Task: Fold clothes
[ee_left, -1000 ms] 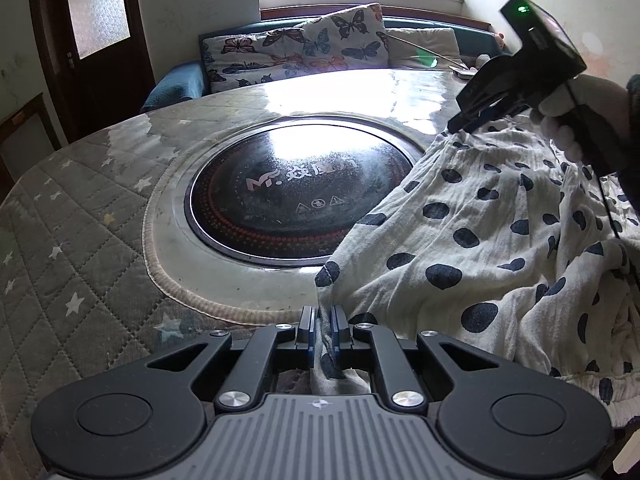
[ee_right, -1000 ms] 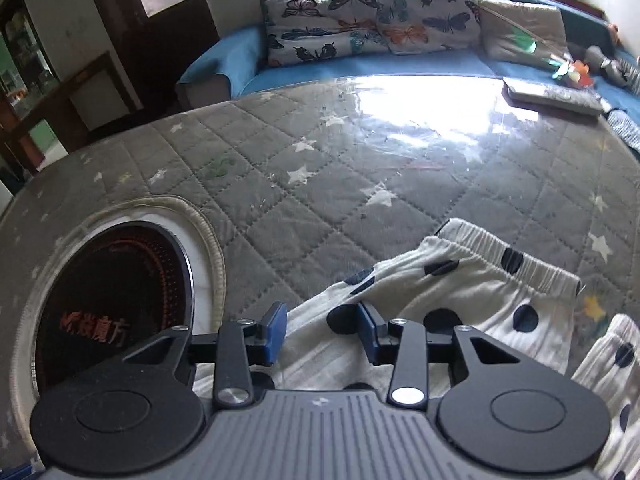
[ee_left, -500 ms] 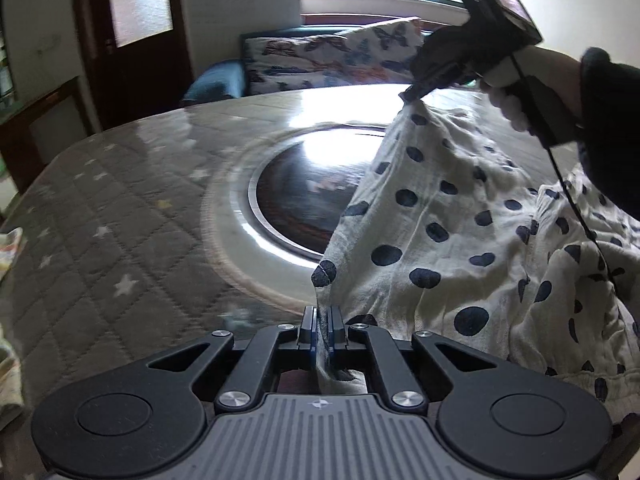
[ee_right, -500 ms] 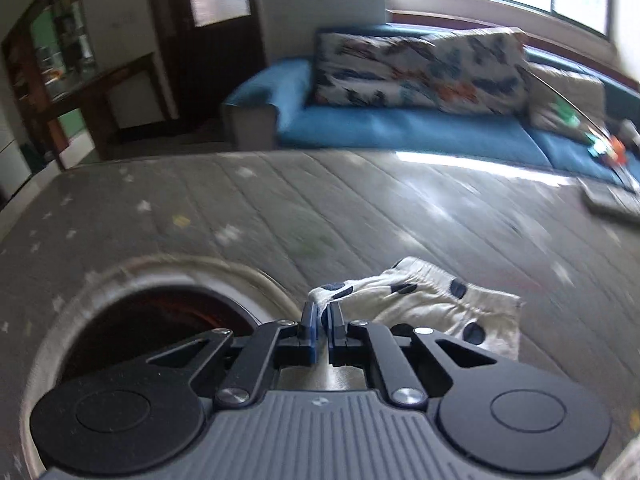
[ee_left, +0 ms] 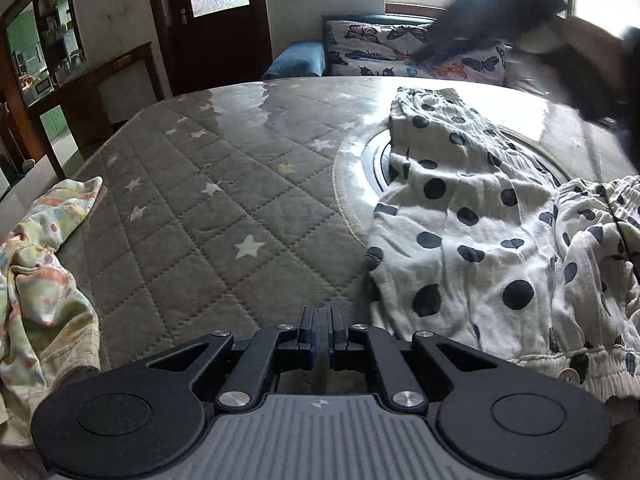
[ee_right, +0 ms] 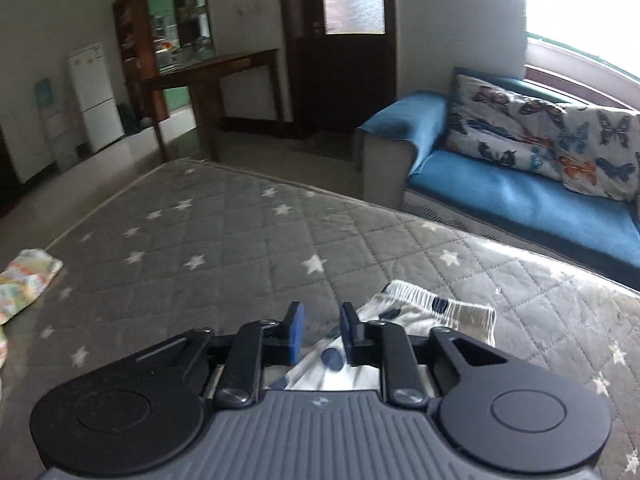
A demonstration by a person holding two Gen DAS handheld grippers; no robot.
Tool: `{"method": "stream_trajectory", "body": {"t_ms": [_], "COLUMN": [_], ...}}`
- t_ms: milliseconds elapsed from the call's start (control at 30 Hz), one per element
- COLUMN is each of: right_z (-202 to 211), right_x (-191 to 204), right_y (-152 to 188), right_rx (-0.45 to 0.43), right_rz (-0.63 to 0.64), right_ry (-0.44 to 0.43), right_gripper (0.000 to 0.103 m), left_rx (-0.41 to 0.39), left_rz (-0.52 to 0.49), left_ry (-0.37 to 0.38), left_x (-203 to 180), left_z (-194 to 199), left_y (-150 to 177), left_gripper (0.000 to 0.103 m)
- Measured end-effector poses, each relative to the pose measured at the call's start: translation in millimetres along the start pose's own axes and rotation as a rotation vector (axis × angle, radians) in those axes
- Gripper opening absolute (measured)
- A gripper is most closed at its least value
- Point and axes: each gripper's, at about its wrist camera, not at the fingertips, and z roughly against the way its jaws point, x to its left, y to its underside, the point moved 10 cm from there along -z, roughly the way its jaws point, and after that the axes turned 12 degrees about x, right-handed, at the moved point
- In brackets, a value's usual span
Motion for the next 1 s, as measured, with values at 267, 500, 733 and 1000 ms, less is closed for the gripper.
{"method": "stream_trajectory", "body": {"t_ms": [267, 500, 733, 1000], "right_z": [74, 133, 177, 187], "right_x": [-58, -147, -213, -243], "right_y": [75, 190, 281, 337], "right_rx": [0.059, 0.165, 0.17, 0.149], "right_rz": [-0.02, -0.168, -0.399, -0.566], "right_ry": [0.141, 0.328, 0.391, 0.367], "right_gripper": [0.034, 0.041, 0.046, 0.048], "left_rx": [-0.101, -0.135, -0.146, -0.128], "left_rz": [-0.129, -0.371, -0.588, -0.698], "left_ry": [0.149, 0.383, 0.461, 0.37], "left_x": [-45, -141, -211, -242], "left_z": [35, 71, 88, 74], "left_y": [-14, 2, 28, 45], "left_gripper": [0.008, 0.037, 0.05, 0.047]}}
